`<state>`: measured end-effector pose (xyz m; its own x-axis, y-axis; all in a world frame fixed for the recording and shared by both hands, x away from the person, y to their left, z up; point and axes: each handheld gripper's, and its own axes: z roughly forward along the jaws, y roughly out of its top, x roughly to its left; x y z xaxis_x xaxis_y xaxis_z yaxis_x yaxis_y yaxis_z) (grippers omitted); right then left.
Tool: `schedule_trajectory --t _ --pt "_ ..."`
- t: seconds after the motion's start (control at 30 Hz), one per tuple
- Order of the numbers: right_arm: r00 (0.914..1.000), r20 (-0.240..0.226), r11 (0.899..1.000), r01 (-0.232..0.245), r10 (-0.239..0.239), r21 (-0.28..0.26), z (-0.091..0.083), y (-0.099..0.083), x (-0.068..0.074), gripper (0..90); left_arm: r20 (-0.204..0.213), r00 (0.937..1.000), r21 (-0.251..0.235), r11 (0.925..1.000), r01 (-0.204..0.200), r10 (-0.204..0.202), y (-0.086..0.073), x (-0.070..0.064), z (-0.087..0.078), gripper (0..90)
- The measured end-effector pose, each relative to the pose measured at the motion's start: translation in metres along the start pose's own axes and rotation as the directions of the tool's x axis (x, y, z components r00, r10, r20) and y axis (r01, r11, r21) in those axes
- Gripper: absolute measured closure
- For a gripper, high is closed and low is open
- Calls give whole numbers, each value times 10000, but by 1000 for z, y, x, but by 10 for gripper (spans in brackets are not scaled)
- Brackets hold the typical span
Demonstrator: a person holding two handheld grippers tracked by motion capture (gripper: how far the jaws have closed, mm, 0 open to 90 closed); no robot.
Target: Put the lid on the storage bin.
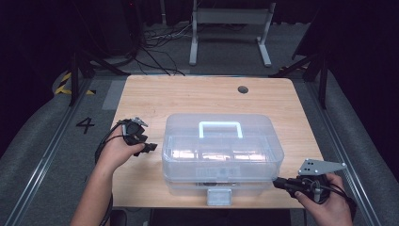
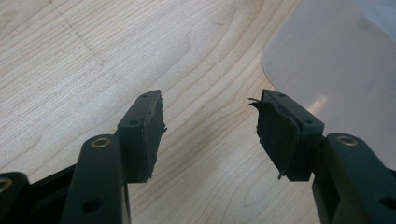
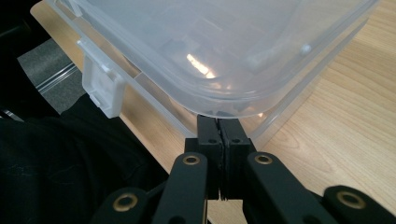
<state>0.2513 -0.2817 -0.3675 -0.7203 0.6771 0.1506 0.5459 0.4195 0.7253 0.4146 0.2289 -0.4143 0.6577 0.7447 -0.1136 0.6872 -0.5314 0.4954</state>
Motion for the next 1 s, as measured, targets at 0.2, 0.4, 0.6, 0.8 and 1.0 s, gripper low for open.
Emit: schedule_trajectory --t 0.2,0.4,0.6,0.8,1.0 --pt "10000 -7 9994 -4 4 353 5 -4 -1 894 19 10000 60 10000 -70 70 1 0 2 416" --pt "10000 16 9989 9 -10 470 6 -6 -1 893 73 10000 78 10000 -26 25 0 0 3 416" --pt "10000 84 9960 -9 1 897 8 -9 -1 886 123 9999 147 9999 12 -14 0 1 4 416" --pt "10000 -8 9955 -60 61 942 7 -11 -1 867 146 9999 157 9999 30 -32 0 1 4 416" --pt "10000 71 9975 -39 34 705 -2 -10 -3 790 22 10000 32 10000 57 -57 -2 1 3 413"
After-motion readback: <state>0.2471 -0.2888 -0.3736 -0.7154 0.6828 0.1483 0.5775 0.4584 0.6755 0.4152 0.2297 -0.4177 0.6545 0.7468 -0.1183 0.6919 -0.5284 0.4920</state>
